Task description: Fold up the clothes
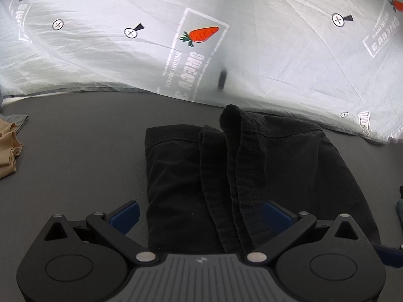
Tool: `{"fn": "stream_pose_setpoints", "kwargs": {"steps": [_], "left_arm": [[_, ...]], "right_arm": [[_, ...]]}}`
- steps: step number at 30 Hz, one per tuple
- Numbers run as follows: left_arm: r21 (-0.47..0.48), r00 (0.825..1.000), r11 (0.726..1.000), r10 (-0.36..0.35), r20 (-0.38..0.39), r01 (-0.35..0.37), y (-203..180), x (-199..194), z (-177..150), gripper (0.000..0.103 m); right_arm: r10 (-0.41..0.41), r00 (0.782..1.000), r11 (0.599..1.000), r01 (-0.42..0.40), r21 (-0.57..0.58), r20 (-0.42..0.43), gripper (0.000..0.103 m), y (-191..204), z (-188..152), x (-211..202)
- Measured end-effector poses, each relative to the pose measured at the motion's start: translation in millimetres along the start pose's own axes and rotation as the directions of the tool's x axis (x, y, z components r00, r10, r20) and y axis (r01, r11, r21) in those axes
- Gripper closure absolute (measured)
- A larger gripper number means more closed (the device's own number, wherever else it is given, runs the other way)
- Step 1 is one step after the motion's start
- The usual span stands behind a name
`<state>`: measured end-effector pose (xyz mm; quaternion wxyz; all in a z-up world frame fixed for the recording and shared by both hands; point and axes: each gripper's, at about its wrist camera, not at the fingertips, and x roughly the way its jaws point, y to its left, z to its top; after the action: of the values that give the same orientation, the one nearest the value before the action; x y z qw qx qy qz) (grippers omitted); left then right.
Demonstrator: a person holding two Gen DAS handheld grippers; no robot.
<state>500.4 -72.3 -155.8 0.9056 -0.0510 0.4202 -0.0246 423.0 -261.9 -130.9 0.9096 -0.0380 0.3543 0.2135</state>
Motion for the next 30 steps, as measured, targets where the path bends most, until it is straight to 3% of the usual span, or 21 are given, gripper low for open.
{"fn": "stream_pose_setpoints", "kwargs": {"steps": [2,6,9,12,16,20,23,30], "left_arm": [[0.034,1.0,0.999,0.001,-0.02,0.0,-11.5,13.7,3.7,0.0],[-0.032,0.998,0.999,0.007,-0.058,-0.009,-6.4,35.5,6.6,0.0],[-0.025,0.996,0.999,0.039,-0.076,-0.041,-1.4,43.1,6.7,0.0],[-0.044,0.994,0.998,0.043,-0.101,-0.047,7.7,47.2,5.4,0.0],[-0.112,0.989,0.993,0.011,-0.147,-0.028,26.0,54.9,2.4,0.0],[-0.175,0.982,0.985,-0.035,-0.187,0.002,46.3,63.3,-1.6,0.0],[-0.258,0.974,0.964,-0.117,-0.194,0.064,64.5,67.9,-3.9,0.0],[-0.22,0.973,0.972,-0.121,-0.196,0.077,65.2,66.8,-0.4,0.0]], "right_arm": [[0.016,0.999,0.997,-0.019,0.073,0.042,0.0,-19.6,1.3,-12.5],[-0.005,0.997,0.971,-0.012,0.241,0.072,0.0,-77.5,1.4,-5.9],[-0.048,0.993,0.934,0.007,0.357,0.108,0.0,-117.3,4.0,7.6],[-0.078,0.993,0.937,0.044,0.347,0.084,0.0,-136.1,11.1,31.4],[-0.059,0.998,0.971,0.055,0.232,0.01,0.0,-148.9,22.4,71.4],[0.045,0.998,0.972,-0.031,0.231,-0.053,0.0,-165.2,26.0,103.6],[0.142,0.986,0.957,-0.116,0.265,-0.082,0.0,-174.2,23.4,121.9],[0.291,0.951,0.903,-0.238,0.358,-0.101,0.003,-189.8,20.4,144.1]]}}
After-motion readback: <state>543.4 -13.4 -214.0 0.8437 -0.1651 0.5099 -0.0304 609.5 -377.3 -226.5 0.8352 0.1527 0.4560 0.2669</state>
